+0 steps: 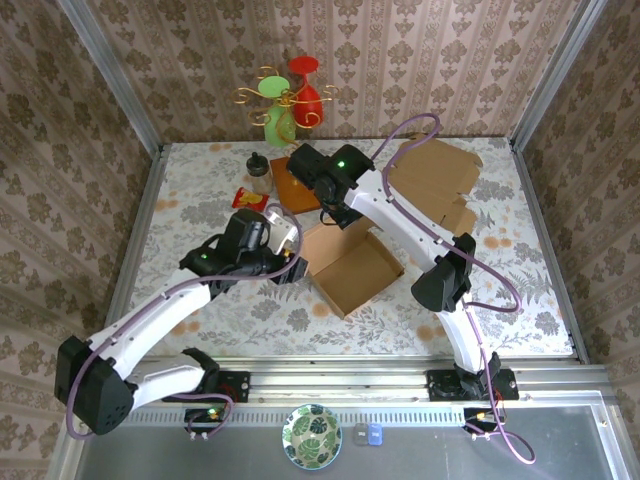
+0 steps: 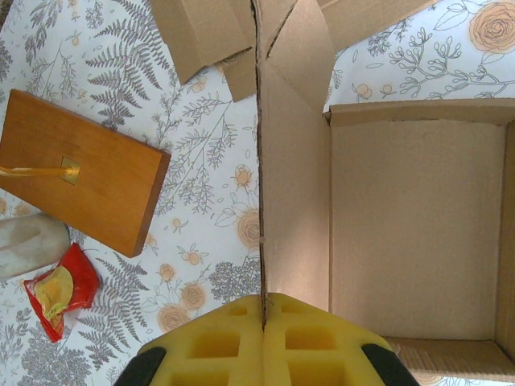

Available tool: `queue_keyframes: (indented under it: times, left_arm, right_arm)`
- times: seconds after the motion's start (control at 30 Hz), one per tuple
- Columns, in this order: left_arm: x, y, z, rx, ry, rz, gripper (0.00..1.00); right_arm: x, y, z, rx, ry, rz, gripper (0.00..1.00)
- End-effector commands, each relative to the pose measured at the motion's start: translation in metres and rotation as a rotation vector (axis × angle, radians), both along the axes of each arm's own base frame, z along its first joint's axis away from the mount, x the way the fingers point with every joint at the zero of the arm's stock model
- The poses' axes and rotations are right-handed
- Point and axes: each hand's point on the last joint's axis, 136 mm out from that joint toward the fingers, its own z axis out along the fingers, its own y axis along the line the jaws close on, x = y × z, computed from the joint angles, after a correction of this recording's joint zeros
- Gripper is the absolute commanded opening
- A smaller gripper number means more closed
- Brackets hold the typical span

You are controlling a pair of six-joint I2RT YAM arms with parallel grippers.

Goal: Fold the paper box

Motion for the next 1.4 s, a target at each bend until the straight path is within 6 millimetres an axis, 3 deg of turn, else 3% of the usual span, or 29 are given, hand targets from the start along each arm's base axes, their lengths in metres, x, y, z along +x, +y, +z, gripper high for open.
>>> queue_keyframes:
  times: [0.0, 0.17, 0.37, 0.47, 0.57, 0.67, 0.73, 0.83, 0.9, 1.0, 1.13, 1.27, 1.37]
  left_arm:
    - [0.014, 0.0, -0.003, 0.051, -0.04, 0.017, 0.57]
    - [0.025, -0.006, -0.01, 0.078, -0.026, 0.026, 0.42]
    - [0.03, -0.011, -0.012, 0.078, -0.026, 0.036, 0.12]
    - [0.032, -0.009, -0.01, 0.086, -0.045, 0.035, 0.03]
    - [0.03, -0.009, -0.009, 0.088, -0.059, -0.006, 0.0]
    - [0.03, -0.006, -0.007, 0.057, -0.045, -0.055, 0.0]
    - [0.032, -0.002, -0.005, 0.019, -0.021, -0.081, 0.0]
    - [0.036, 0.004, -0.001, 0.01, -0.022, -0.128, 0.0]
    - [0.038, 0.008, -0.001, 0.022, -0.026, -0.156, 0.0]
    - [0.047, 0.02, -0.001, 0.057, -0.039, -0.177, 0.0]
    - [0.06, 0.034, -0.007, 0.135, -0.059, -0.196, 0.0]
    - [0.069, 0.038, -0.013, 0.209, -0.085, -0.226, 0.0]
    - [0.074, 0.04, -0.016, 0.245, -0.103, -0.237, 0.0]
  right_arm:
    - [0.001, -0.011, 0.008, -0.025, -0.021, -0.032, 0.0]
    - [0.001, -0.013, 0.006, -0.019, -0.012, -0.03, 0.0]
    - [0.001, -0.012, 0.004, 0.0, -0.007, -0.011, 0.0]
    - [0.004, -0.011, 0.006, 0.006, -0.021, 0.047, 0.0]
    - [0.016, -0.009, 0.018, -0.017, -0.093, 0.201, 0.16]
    - [0.031, 0.0, 0.036, -0.026, -0.218, 0.498, 0.33]
    - [0.03, 0.003, 0.047, -0.008, -0.323, 0.72, 0.52]
    - [0.015, -0.013, 0.064, 0.012, -0.464, 0.942, 0.78]
    - [0.007, -0.031, 0.064, 0.032, -0.515, 1.038, 0.8]
    - [-0.007, -0.062, 0.057, -0.018, -0.547, 1.136, 0.8]
    - [-0.023, -0.087, 0.024, -0.252, -0.55, 1.283, 0.78]
    - [-0.028, -0.09, -0.005, -0.408, -0.601, 1.417, 0.77]
    - [-0.016, -0.093, -0.02, -0.53, -0.619, 1.493, 0.76]
